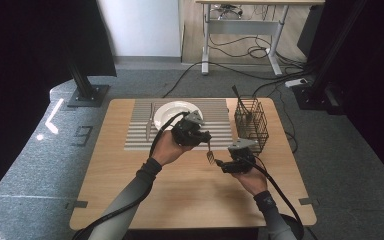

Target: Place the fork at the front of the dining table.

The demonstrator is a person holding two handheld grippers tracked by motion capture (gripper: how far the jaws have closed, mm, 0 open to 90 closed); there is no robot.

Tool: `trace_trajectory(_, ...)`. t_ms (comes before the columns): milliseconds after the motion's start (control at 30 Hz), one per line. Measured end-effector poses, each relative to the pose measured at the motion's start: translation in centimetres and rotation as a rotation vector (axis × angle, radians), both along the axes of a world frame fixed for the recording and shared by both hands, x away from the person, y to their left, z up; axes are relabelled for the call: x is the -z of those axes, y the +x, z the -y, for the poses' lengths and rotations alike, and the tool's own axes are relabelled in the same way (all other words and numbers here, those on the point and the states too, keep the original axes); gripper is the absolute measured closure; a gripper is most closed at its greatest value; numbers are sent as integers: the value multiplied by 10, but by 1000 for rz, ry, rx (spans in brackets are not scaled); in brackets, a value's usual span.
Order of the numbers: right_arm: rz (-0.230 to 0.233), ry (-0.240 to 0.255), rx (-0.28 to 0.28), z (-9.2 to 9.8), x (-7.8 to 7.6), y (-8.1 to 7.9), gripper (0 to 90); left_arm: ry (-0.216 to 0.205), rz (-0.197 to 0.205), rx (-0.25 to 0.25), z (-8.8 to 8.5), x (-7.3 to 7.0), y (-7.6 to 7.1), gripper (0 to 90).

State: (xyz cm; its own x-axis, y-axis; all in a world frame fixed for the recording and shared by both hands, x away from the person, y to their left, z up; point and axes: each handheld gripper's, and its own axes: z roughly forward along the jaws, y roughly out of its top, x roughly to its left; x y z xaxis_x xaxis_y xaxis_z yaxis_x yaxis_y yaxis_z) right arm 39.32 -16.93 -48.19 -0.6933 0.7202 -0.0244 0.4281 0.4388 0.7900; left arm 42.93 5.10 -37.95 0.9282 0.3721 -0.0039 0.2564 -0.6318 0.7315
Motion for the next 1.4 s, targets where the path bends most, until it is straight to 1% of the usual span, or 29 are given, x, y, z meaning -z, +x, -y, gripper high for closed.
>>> trace_trajectory(67, 7, 1, -35, -9, -7, 2, 394, -1, -3, 2, 0, 1, 0, 869)
trace_trajectory(167, 12, -5, -71, -21, -16, 3, 515, 4, -5, 3, 2, 3, -1, 868)
trace_trajectory(200, 15, -10, -75, -25, -18, 4, 563, 4, -6, 3, 2, 4, -1, 868)
trace_trajectory(333, 23, -39, -75, -35, -23, 6, 692, 10, -6, 7, 4, 5, -1, 868)
trace_trajectory(400, 20, -45, -74, -39, -24, 7, 784, 4, -4, 7, 4, 5, -2, 869)
trace_trajectory(467, 30, -51, -78, -42, -23, 6, 831, -7, -3, 6, 5, 5, -1, 869)
trace_trajectory(533, 36, -41, -71, -47, -23, 3, 826, -16, 8, 1, 7, 5, -2, 869)
trace_trajectory(600, 39, -34, -60, -49, -22, 2, 823, -16, 22, -4, 8, 6, -2, 869)
trace_trajectory(667, 33, -28, -41, -48, -22, 4, 835, -30, 37, -11, 7, 8, -4, 866)
trace_trajectory(700, 30, -22, -35, -46, -22, 5, 837, -45, 47, -13, 5, 9, -5, 862)
trace_trajectory(733, 23, -15, -25, -46, -23, 5, 838, -58, 54, -18, 4, 10, -6, 814)
trace_trajectory(767, 27, -14, -21, -45, -23, 6, 839, -76, 62, -24, 2, 11, -6, 745)
trace_trajectory(833, 29, -5, -7, -43, -24, 8, 839, -101, 83, -56, -5, 16, -9, 677)
trace_trajectory(867, 24, -2, 1, -41, -24, 9, 840, -109, 91, -67, -7, 18, -10, 617)
trace_trajectory(933, 18, -2, 7, -39, -24, 13, 839, -120, 90, -83, -15, 23, -13, 531)
trace_trajectory(1000, 11, -3, 14, -38, -23, 15, 839, -111, 100, -101, -22, 31, -17, 466)
trace_trajectory(1067, 6, -4, 16, -37, -22, 18, 839, -98, 105, -113, -29, 39, -22, 372)
trace_trajectory(1167, 3, -12, 18, -36, -21, 21, 839, -88, 103, -126, -40, 52, -31, 288)
trace_trajectory(1200, -1, -12, 22, -36, -20, 23, 839, -88, 101, -128, -43, 56, -34, 270)
trace_trajectory(1400, -9, -13, 32, -32, -20, 31, 839, -85, 66, -175, -64, 79, -51, 178)
